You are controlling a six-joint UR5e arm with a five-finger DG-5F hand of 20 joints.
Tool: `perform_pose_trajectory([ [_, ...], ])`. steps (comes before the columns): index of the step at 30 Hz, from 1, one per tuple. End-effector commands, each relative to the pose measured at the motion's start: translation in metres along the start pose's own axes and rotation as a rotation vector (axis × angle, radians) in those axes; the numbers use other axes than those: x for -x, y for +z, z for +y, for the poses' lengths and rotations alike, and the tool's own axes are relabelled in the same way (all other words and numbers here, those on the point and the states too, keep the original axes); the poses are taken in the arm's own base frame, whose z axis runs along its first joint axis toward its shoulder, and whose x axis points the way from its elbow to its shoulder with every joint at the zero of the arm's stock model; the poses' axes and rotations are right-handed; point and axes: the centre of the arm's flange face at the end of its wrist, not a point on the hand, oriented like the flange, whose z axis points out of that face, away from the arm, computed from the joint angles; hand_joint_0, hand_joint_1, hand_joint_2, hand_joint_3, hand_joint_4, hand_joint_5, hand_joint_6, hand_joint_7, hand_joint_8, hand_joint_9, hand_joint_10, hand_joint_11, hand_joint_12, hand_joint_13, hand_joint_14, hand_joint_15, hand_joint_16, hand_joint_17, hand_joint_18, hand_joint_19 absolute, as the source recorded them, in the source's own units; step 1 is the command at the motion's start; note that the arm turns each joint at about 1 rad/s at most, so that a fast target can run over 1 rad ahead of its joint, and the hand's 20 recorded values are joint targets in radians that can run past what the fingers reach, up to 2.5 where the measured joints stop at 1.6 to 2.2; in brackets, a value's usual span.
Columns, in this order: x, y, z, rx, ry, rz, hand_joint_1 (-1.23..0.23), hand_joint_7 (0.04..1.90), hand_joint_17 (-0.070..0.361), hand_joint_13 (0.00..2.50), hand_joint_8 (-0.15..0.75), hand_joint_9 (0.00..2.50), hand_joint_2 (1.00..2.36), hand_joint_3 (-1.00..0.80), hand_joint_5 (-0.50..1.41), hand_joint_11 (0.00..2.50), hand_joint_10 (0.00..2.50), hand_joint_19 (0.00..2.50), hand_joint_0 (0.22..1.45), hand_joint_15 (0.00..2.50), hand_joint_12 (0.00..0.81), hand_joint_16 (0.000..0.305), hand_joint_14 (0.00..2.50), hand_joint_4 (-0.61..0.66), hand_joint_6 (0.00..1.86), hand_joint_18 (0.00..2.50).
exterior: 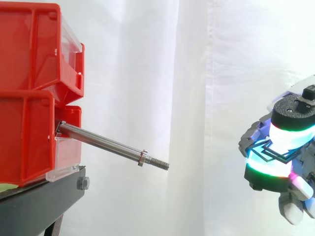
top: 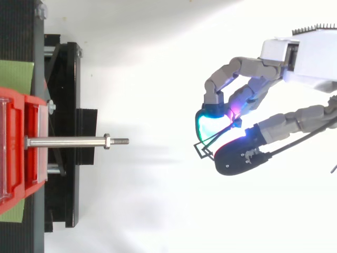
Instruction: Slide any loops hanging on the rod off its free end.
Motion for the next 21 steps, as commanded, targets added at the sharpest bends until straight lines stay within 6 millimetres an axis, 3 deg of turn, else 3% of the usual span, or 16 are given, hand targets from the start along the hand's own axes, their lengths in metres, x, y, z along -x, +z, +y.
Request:
perform_pose_trajectory([
  [1,-0.0001,-0.0002,0.0004,0.000,0.000,0.000,-0.58,0.97,0.115,0.74,0.270,0.98,1.00,-0.45,-0.14,0.67,0.03,0.47,0.57,0.44,0.360,0.051,0.02,0.06,0.88,0.76],
  [18,-0.0042,-0.0019,-0.0005,-0.016,0.019,0.010,-0.53,0.94,0.121,0.75,0.284,0.99,1.00,-0.50,-0.13,0.67,0.02,0.47,0.53,0.43,0.372,0.054,0.02,0.09,0.85,0.78],
  [21,-0.0052,-0.0019,-0.0002,-0.016,0.020,0.011,-0.59,0.99,0.117,0.74,0.279,0.98,1.01,-0.44,-0.13,0.66,0.03,0.47,0.57,0.43,0.364,0.052,0.02,0.08,0.85,0.76],
])
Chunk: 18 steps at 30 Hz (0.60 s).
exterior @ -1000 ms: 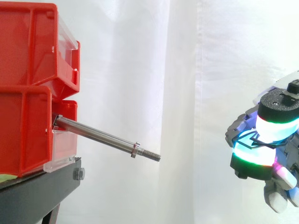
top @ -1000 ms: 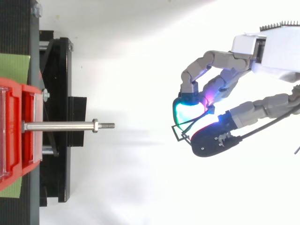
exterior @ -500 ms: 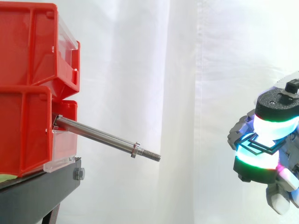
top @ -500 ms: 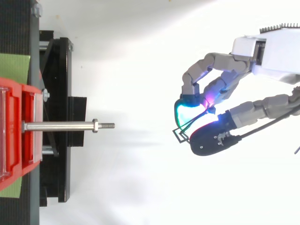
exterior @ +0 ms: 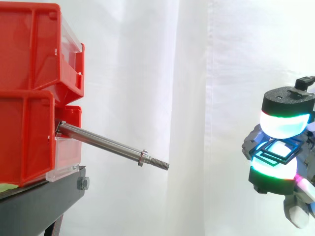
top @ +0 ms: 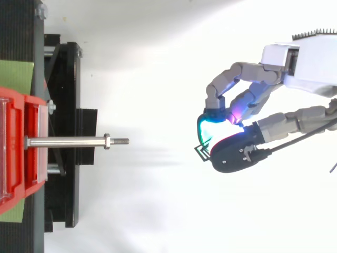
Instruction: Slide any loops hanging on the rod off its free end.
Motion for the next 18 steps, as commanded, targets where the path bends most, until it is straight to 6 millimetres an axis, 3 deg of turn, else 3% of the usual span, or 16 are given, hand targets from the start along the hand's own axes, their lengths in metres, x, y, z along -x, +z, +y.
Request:
perform_pose_trajectory([
  [1,-0.0006,-0.0002,0.0005,-0.001,0.004,0.001,-0.61,1.04,0.115,0.75,0.277,0.98,1.01,-0.39,-0.13,0.68,0.03,0.46,0.58,0.43,0.361,0.051,0.02,0.06,0.85,0.76],
  [4,-0.0006,-0.0002,0.0005,-0.001,0.004,0.001,-0.69,1.09,0.114,0.75,0.274,0.97,1.02,-0.24,-0.14,0.68,0.03,0.45,0.59,0.43,0.360,0.051,0.02,0.07,0.88,0.76],
  [10,-0.0006,-0.0002,0.0005,-0.001,0.004,0.001,-0.75,1.00,0.113,0.75,0.274,0.97,1.02,-0.12,-0.15,0.69,0.03,0.45,0.60,0.43,0.356,0.050,0.02,0.01,0.92,0.77],
  [15,-0.0008,-0.0004,-0.0003,-0.004,0.011,0.002,-0.67,1.02,0.112,0.76,0.253,1.01,1.01,-0.31,-0.13,0.65,0.02,0.47,0.58,0.43,0.351,0.050,0.02,-0.01,0.90,0.78],
  [18,-0.0003,-0.0014,0.0008,-0.004,0.011,0.002,-0.62,1.05,0.112,0.76,0.245,1.02,1.02,-0.29,-0.11,0.63,0.03,0.48,0.57,0.43,0.348,0.050,0.02,-0.04,0.88,0.78],
])
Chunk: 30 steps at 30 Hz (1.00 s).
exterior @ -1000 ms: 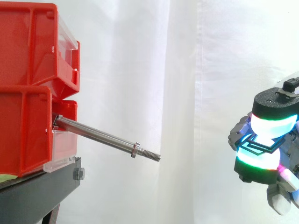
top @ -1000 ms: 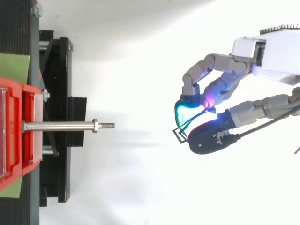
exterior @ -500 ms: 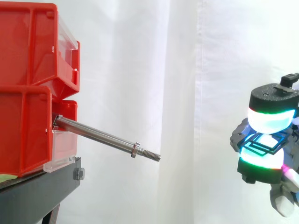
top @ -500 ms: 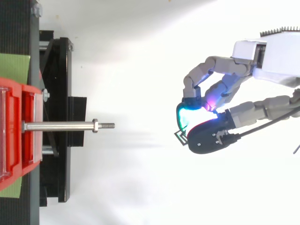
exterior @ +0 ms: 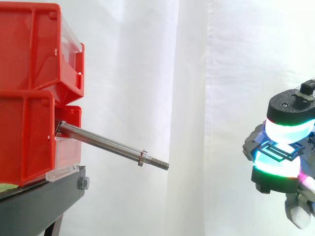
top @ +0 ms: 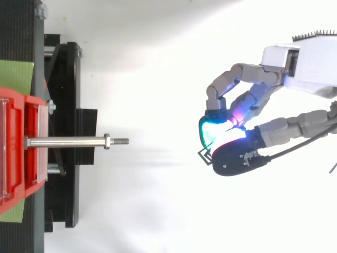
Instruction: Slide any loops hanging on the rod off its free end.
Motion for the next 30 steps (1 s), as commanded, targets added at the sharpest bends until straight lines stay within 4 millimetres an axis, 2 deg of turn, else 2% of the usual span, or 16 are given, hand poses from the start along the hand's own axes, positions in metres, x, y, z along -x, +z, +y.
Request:
perform_pose_trajectory([
  [1,-0.0001,-0.0002,-0.0006,-0.003,0.001,0.001,-0.61,1.04,0.113,0.76,0.247,1.02,1.02,-0.26,-0.11,0.62,0.03,0.48,0.56,0.43,0.350,0.050,0.02,-0.04,0.88,0.77],
  [6,0.0001,-0.0002,0.0001,-0.001,0.001,0.000,-0.61,1.01,0.131,0.77,0.286,1.02,1.02,-0.09,-0.12,0.63,0.02,0.43,0.57,0.41,0.394,0.058,0.02,-0.03,0.89,0.84],
  [7,0.0001,-0.0002,0.0001,-0.001,0.001,0.000,-0.70,0.98,0.137,0.78,0.302,1.01,1.01,-0.01,-0.14,0.65,0.02,0.41,0.58,0.41,0.404,0.061,0.02,-0.01,0.91,0.86],
  [8,0.0004,-0.0009,0.0009,0.000,0.001,0.000,-0.71,0.97,0.136,0.77,0.302,0.98,1.01,0.00,-0.14,0.65,0.02,0.41,0.58,0.40,0.402,0.060,0.02,-0.01,0.91,0.85],
  [11,0.0001,-0.0002,0.0001,-0.001,0.003,0.000,-0.77,0.95,0.128,0.75,0.285,0.95,1.02,0.01,-0.16,0.69,0.03,0.41,0.61,0.41,0.383,0.057,0.02,-0.11,0.94,0.82],
  [13,0.0004,-0.0009,0.0009,0.000,0.003,0.000,-0.80,0.95,0.112,0.72,0.255,0.95,1.02,-0.15,-0.17,0.73,0.03,0.44,0.65,0.42,0.345,0.050,0.02,-0.10,0.94,0.76],
  [16,0.0001,-0.0002,0.0001,-0.001,0.001,0.000,-0.78,0.98,0.108,0.76,0.251,1.00,1.00,-0.45,-0.15,0.74,0.03,0.45,0.65,0.43,0.340,0.048,0.02,-0.07,0.93,0.77],
  [17,0.0001,-0.0002,0.0001,-0.001,0.003,0.000,-0.76,0.99,0.107,0.76,0.248,1.02,1.00,-0.48,-0.14,0.74,0.03,0.45,0.65,0.43,0.340,0.048,0.02,-0.05,0.93,0.77],
  [22,0.0004,-0.0009,0.0009,0.000,0.003,0.000,-0.61,1.05,0.106,0.79,0.232,1.07,1.00,-0.50,-0.11,0.70,0.03,0.47,0.59,0.43,0.339,0.047,0.02,-0.05,0.91,0.80],
  [26,0.0005,-0.0005,0.0021,0.002,0.003,0.000,-0.53,1.04,0.106,0.79,0.230,1.09,1.00,-0.50,-0.11,0.70,0.03,0.48,0.58,0.44,0.337,0.047,0.02,-0.06,0.90,0.80],
  [30,0.0007,-0.0005,0.0028,0.003,0.004,-0.001,-0.46,1.03,0.109,0.79,0.246,1.10,1.00,-0.49,-0.10,0.69,0.03,0.49,0.59,0.44,0.345,0.048,0.02,-0.02,0.89,0.80],
])
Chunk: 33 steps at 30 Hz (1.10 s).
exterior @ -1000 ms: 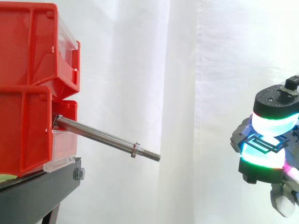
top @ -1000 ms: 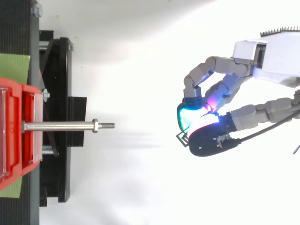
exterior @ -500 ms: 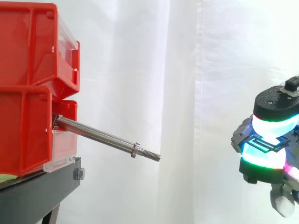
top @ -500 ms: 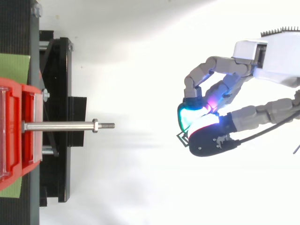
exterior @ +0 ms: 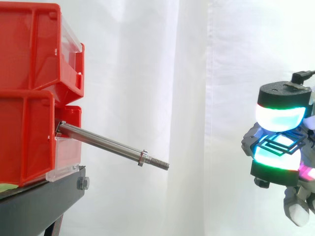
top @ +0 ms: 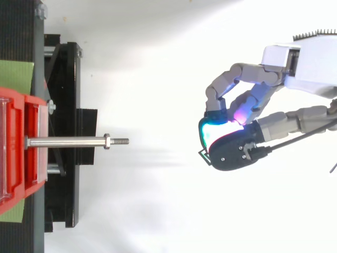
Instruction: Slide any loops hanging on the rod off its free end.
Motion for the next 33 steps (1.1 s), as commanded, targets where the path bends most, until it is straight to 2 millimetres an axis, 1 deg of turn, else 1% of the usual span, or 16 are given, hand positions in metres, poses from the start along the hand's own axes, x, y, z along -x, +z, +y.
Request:
perform_pose_trajectory([
  [1,0.0002,0.0001,0.0005,0.002,0.001,0.000,-0.49,1.03,0.108,0.79,0.251,1.10,1.01,-0.43,-0.10,0.69,0.03,0.48,0.59,0.44,0.349,0.048,0.02,-0.02,0.89,0.80],
  [2,0.0002,0.0000,0.0003,0.000,0.000,0.000,-0.52,1.04,0.109,0.79,0.254,1.10,1.01,-0.40,-0.10,0.69,0.03,0.48,0.59,0.44,0.349,0.048,0.02,-0.02,0.89,0.80],
  [4,0.0003,-0.0001,0.0010,0.002,0.001,0.000,-0.64,1.09,0.110,0.79,0.261,1.06,1.02,-0.22,-0.11,0.69,0.03,0.47,0.57,0.44,0.355,0.049,0.02,0.00,0.89,0.80],
  [5,-0.0005,-0.0001,0.0020,0.004,0.000,0.001,-0.65,1.09,0.111,0.78,0.257,1.05,1.02,-0.20,-0.11,0.69,0.03,0.46,0.57,0.44,0.353,0.049,0.02,0.00,0.89,0.80],
  [7,0.0005,-0.0001,0.0017,0.003,0.001,-0.001,-0.78,1.07,0.112,0.78,0.269,1.02,1.02,-0.12,-0.13,0.72,0.03,0.45,0.59,0.44,0.357,0.050,0.02,0.01,0.92,0.80],
  [11,0.0005,-0.0001,0.0017,0.003,0.001,-0.001,-0.79,1.01,0.110,0.76,0.261,1.00,1.02,-0.18,-0.15,0.73,0.03,0.46,0.62,0.44,0.349,0.049,0.02,-0.01,0.93,0.79],
  [12,0.0005,-0.0001,0.0017,0.003,0.001,-0.001,-0.79,0.97,0.109,0.76,0.258,1.01,1.02,-0.24,-0.15,0.72,0.03,0.46,0.63,0.44,0.348,0.049,0.02,-0.01,0.93,0.79],
  [13,0.0005,-0.0001,0.0017,0.003,0.001,-0.001,-0.78,1.00,0.108,0.77,0.247,1.03,1.01,-0.33,-0.14,0.73,0.03,0.46,0.63,0.43,0.342,0.048,0.02,-0.01,0.92,0.78],
  [16,0.0005,0.0000,0.0019,0.005,0.001,-0.001,-0.75,1.03,0.107,0.77,0.234,1.07,1.00,-0.46,-0.12,0.71,0.03,0.46,0.62,0.43,0.341,0.047,0.02,-0.01,0.91,0.79],
  [19,-0.0005,0.0000,0.0022,0.005,0.001,0.000,-0.69,1.05,0.106,0.79,0.237,1.12,1.00,-0.49,-0.11,0.72,0.03,0.46,0.60,0.44,0.341,0.047,0.02,-0.02,0.90,0.80],
  [24,0.0005,0.0000,0.0019,0.005,0.001,-0.001,-0.70,1.06,0.105,0.79,0.243,1.14,1.00,-0.45,-0.10,0.71,0.03,0.46,0.61,0.43,0.342,0.046,0.02,-0.04,0.90,0.80],
  [26,-0.0005,0.0000,0.0022,0.005,0.001,0.000,-0.76,1.06,0.105,0.80,0.251,1.13,1.01,-0.36,-0.11,0.73,0.03,0.45,0.62,0.43,0.344,0.047,0.02,-0.03,0.90,0.80],
  [27,-0.0005,0.0000,0.0022,0.005,0.004,0.000,-0.81,1.05,0.105,0.79,0.253,1.11,1.02,-0.27,-0.12,0.73,0.03,0.45,0.63,0.43,0.344,0.047,0.02,-0.03,0.91,0.81],
  [29,-0.0005,0.0000,0.0022,0.005,0.008,0.000,-0.84,1.11,0.106,0.79,0.249,1.09,1.02,-0.19,-0.12,0.73,0.03,0.44,0.64,0.42,0.341,0.047,0.02,-0.07,0.92,0.81],
  [30,-0.0005,-0.0001,0.0020,0.004,0.009,0.001,-0.85,1.10,0.106,0.79,0.251,1.08,1.02,-0.16,-0.13,0.72,0.03,0.44,0.64,0.43,0.342,0.047,0.02,-0.09,0.93,0.81],
  [33,0.0005,-0.0004,0.0014,0.000,0.012,0.000,-0.85,1.04,0.106,0.78,0.245,1.03,1.02,-0.19,-0.15,0.72,0.03,0.44,0.67,0.43,0.339,0.047,0.02,-0.12,0.94,0.81],
])
